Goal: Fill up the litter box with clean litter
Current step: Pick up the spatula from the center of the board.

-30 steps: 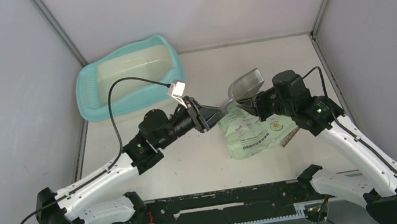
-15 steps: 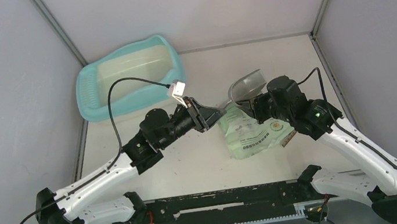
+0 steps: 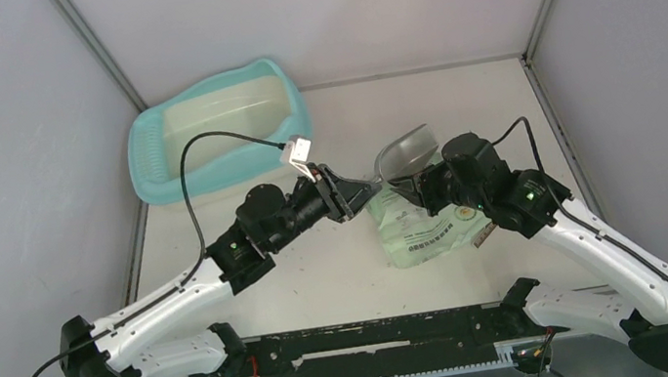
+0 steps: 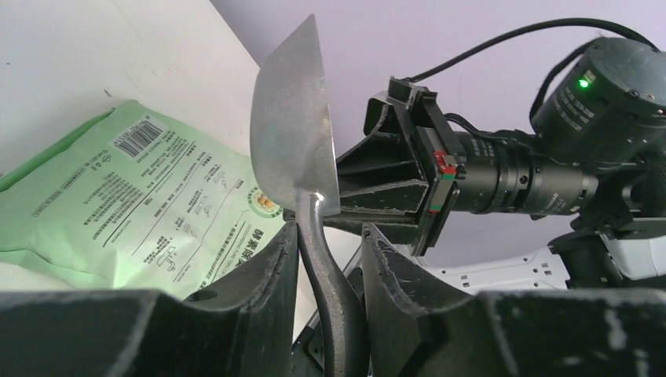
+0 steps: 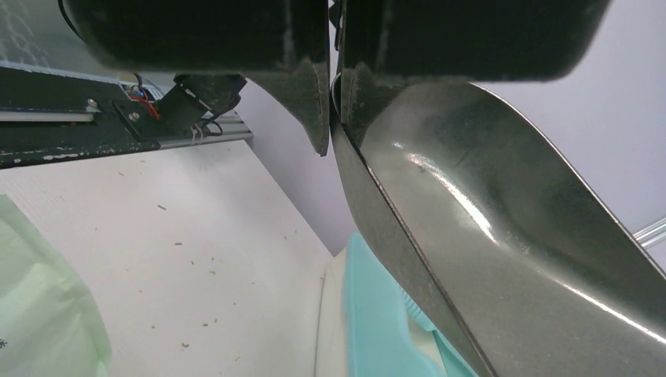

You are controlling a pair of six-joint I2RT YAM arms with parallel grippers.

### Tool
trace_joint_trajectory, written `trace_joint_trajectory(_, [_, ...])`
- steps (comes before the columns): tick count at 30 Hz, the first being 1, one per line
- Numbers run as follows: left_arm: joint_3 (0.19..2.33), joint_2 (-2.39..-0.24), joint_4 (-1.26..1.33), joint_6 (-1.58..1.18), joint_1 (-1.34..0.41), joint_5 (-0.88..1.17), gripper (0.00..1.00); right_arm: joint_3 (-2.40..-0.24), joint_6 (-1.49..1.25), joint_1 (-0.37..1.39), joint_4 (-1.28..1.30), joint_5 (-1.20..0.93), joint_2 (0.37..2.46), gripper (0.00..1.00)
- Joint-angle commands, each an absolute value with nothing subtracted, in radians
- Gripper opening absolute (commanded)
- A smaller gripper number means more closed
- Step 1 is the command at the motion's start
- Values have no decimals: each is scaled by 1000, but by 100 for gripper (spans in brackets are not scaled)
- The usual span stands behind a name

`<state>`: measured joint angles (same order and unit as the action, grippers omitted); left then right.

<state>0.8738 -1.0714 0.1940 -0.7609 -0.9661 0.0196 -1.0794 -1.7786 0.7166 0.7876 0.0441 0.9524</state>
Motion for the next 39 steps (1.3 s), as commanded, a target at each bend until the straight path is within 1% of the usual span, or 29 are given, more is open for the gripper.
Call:
trace_joint_trajectory(1, [899,-1068,208,-745,-956,-46,34,-1098,-1772,741,730,-46,930,0])
trace_joint_trajectory(4, [889,-1062,212,-753,-956,-46,39,-1098,-1779,733,746,-23,918,0])
trace_joint_trajectory(8, [873,-1042,209,-763,-956,-59,56,-1097,-1783,698,761,-1,891,0])
trace_joint_trajectory(11, [862,-1028,213,-764,-956,-63,61,-1098,-1788,678,766,0,878,0])
trace_joint_trajectory(16, [851,-1020,233,-764,-956,-62,62,-1098,-1814,670,765,0,883,0])
trace_joint_trajectory(26, [844,-1035,265,-763,-969,-51,61,-1098,-1888,683,733,42,906,0])
trace_joint_trajectory(37, [836,-1031,249,-765,-987,-32,61,-1098,-1888,677,705,75,950,0])
trace_joint_trajectory(39, [834,-1033,249,-764,-989,-31,59,-1098,-1890,678,698,78,955,0])
